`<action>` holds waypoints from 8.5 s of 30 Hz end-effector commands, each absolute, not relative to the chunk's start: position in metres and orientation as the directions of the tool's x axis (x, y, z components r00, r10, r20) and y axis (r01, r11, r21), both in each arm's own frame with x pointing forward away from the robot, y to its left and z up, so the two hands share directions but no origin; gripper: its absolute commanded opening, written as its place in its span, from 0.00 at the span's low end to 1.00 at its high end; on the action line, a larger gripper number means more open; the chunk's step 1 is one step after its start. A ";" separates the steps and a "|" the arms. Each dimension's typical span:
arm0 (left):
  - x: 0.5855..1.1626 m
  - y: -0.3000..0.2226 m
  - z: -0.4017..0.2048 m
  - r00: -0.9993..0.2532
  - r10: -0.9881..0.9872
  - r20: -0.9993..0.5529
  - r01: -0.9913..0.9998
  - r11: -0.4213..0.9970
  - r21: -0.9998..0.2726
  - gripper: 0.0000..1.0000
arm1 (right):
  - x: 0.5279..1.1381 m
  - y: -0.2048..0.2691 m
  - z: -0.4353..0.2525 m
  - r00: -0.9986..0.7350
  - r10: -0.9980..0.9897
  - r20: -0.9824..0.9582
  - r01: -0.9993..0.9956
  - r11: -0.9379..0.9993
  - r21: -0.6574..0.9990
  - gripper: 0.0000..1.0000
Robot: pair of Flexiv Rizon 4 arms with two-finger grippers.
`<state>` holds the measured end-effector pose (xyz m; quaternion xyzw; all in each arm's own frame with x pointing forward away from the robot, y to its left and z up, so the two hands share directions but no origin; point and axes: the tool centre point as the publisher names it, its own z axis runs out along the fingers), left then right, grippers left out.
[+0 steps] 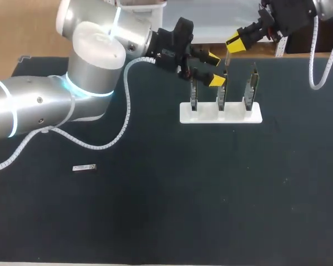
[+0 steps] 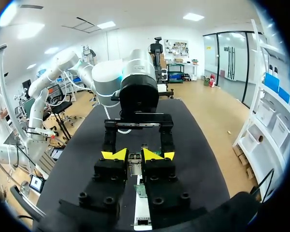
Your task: Pick up the optical module with the left hand, and insert it into the network port with the right hand.
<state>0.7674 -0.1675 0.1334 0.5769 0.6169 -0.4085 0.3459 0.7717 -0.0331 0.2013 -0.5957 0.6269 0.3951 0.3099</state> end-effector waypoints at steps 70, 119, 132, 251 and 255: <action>0.760 -0.166 0.120 -0.044 0.588 -0.808 0.995 -0.050 -0.090 1.00 | 0.762 -0.036 0.198 -0.093 -0.503 -0.859 -0.993 -0.015 0.117 0.00; 0.760 -0.166 0.120 -0.044 0.588 -0.808 0.995 -0.050 -0.090 1.00 | 0.776 -0.031 0.179 -0.063 -0.541 -0.838 -0.996 -0.016 0.085 0.00; 0.760 -0.166 0.120 -0.044 0.588 -0.808 0.995 -0.050 -0.090 1.00 | 0.782 -0.032 0.174 -0.075 -0.550 -0.832 -0.995 -0.010 0.096 0.00; 0.760 -0.166 0.120 -0.044 0.588 -0.808 0.995 -0.050 -0.090 1.00 | 0.777 -0.029 0.175 0.011 -0.597 -0.802 -1.000 0.002 -0.015 0.00; 0.760 -0.166 0.120 -0.044 0.588 -0.808 0.995 -0.050 -0.090 1.00 | 0.778 -0.029 0.174 0.009 -0.598 -0.801 -1.000 0.004 -0.014 0.00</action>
